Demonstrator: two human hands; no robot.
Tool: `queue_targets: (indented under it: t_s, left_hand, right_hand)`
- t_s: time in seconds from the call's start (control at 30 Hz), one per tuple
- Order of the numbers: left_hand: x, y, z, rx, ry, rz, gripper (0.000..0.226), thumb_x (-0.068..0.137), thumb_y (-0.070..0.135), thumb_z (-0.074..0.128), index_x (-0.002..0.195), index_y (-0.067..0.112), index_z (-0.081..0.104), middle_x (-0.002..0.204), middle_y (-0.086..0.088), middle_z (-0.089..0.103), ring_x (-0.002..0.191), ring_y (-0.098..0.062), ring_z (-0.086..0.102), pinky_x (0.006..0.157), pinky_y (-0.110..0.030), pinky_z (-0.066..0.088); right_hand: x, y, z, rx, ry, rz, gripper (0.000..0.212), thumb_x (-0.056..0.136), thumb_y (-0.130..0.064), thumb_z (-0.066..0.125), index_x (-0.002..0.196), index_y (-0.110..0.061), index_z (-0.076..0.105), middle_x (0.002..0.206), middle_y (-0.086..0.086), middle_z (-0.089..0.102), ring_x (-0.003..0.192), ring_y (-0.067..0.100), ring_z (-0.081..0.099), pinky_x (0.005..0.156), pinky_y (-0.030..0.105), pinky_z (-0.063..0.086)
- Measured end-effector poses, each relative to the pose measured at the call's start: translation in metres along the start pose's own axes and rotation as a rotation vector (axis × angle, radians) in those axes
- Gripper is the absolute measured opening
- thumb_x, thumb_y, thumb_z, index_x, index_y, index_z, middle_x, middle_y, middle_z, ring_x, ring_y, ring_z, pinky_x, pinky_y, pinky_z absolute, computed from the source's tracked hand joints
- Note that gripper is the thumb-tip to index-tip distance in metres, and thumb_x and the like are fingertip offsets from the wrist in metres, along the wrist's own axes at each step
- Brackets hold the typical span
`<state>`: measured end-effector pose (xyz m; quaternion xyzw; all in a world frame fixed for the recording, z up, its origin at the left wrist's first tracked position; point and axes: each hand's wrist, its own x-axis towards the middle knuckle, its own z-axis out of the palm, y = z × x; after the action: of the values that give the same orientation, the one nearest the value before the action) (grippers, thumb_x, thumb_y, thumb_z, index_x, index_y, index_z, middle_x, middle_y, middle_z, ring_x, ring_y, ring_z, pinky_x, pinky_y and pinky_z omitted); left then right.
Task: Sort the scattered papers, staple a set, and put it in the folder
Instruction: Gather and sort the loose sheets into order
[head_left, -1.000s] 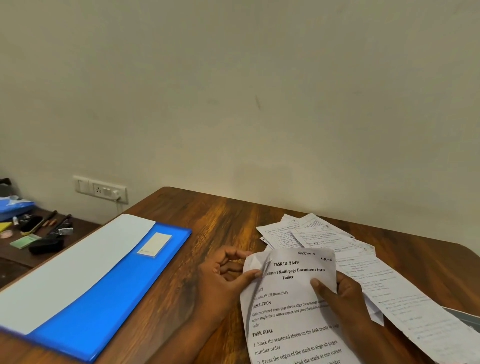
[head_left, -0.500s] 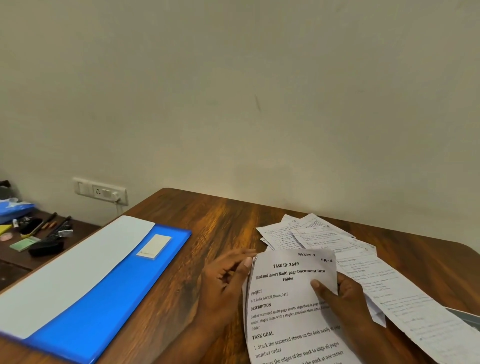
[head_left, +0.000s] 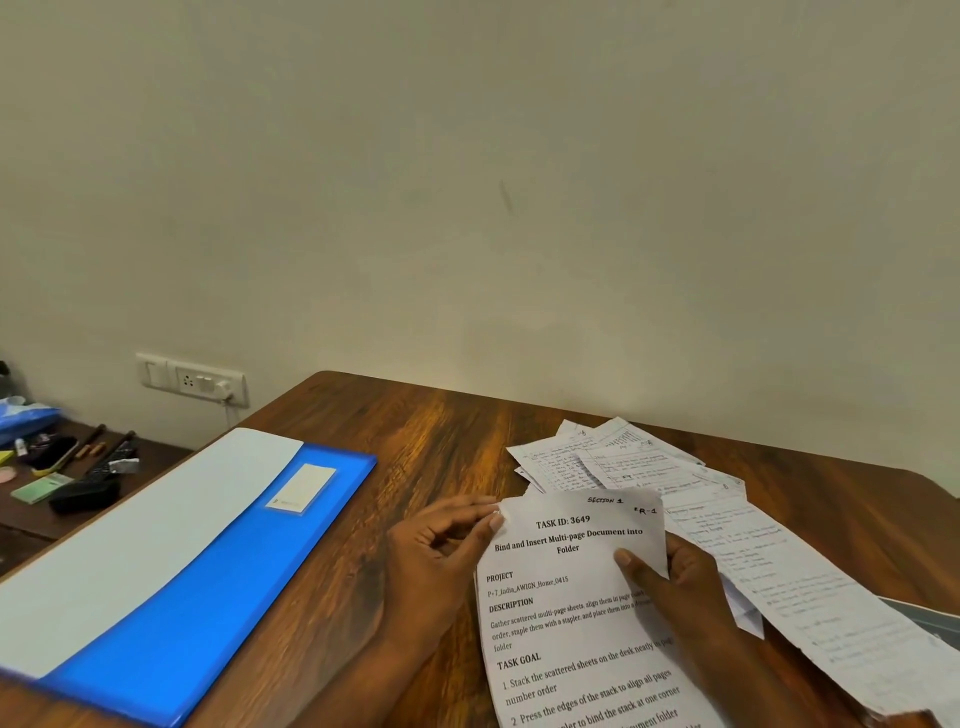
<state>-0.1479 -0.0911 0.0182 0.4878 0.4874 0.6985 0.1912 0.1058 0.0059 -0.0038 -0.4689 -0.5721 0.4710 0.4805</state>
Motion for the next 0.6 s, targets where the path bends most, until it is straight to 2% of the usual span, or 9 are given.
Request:
queue_targets:
  t_s: [0.13, 0.3, 0.47, 0.53, 0.6]
  left_hand:
    - [-0.0015, 0.0008, 0.0000, 0.017, 0.011, 0.004, 0.016, 0.085, 0.013, 0.081, 0.101, 0.016, 0.083, 0.099, 0.008, 0.081, 0.095, -0.009, 0.076, 0.079, -0.023, 0.061]
    - [-0.0040, 0.0021, 0.0001, 0.034, 0.016, -0.010, 0.021, 0.088, 0.018, 0.077, 0.108, 0.020, 0.080, 0.099, 0.010, 0.081, 0.093, -0.009, 0.077, 0.075, -0.023, 0.062]
    - [-0.0054, 0.0056, -0.0021, 0.056, 0.004, 0.022, 0.021, 0.089, 0.009, 0.077, 0.107, 0.020, 0.076, 0.100, 0.010, 0.079, 0.093, -0.008, 0.077, 0.073, -0.023, 0.063]
    - [-0.0053, 0.0050, -0.0035, 0.081, -0.020, 0.037, 0.019, 0.089, 0.011, 0.077, 0.106, 0.019, 0.078, 0.099, 0.011, 0.080, 0.093, -0.009, 0.077, 0.075, -0.026, 0.063]
    - [-0.0046, 0.0035, -0.0048, 0.102, -0.032, 0.049, 0.021, 0.087, 0.014, 0.079, 0.108, 0.019, 0.080, 0.099, 0.010, 0.080, 0.091, -0.011, 0.078, 0.077, -0.029, 0.063]
  right_hand:
    - [-0.0001, 0.0002, 0.0006, 0.003, 0.001, -0.003, 0.014, 0.091, -0.004, 0.074, 0.102, -0.011, 0.075, 0.089, 0.006, 0.082, 0.080, 0.027, 0.079, 0.058, 0.026, 0.060]
    - [-0.0007, -0.0005, 0.0006, 0.003, -0.001, -0.007, 0.013, 0.091, -0.004, 0.075, 0.102, -0.010, 0.075, 0.087, 0.004, 0.082, 0.072, 0.018, 0.078, 0.055, 0.021, 0.058]
    - [-0.0010, 0.0004, 0.0006, 0.018, -0.007, -0.004, 0.012, 0.091, -0.006, 0.075, 0.102, -0.012, 0.075, 0.088, 0.005, 0.082, 0.075, 0.022, 0.079, 0.057, 0.025, 0.060]
    - [-0.0014, 0.0005, 0.0005, 0.019, -0.002, -0.008, 0.011, 0.091, -0.006, 0.075, 0.101, -0.012, 0.075, 0.088, 0.005, 0.082, 0.076, 0.023, 0.079, 0.058, 0.027, 0.059]
    - [-0.0012, 0.0013, 0.0001, 0.006, -0.004, -0.007, 0.012, 0.091, -0.009, 0.075, 0.103, -0.012, 0.076, 0.089, 0.006, 0.082, 0.080, 0.026, 0.079, 0.065, 0.034, 0.060]
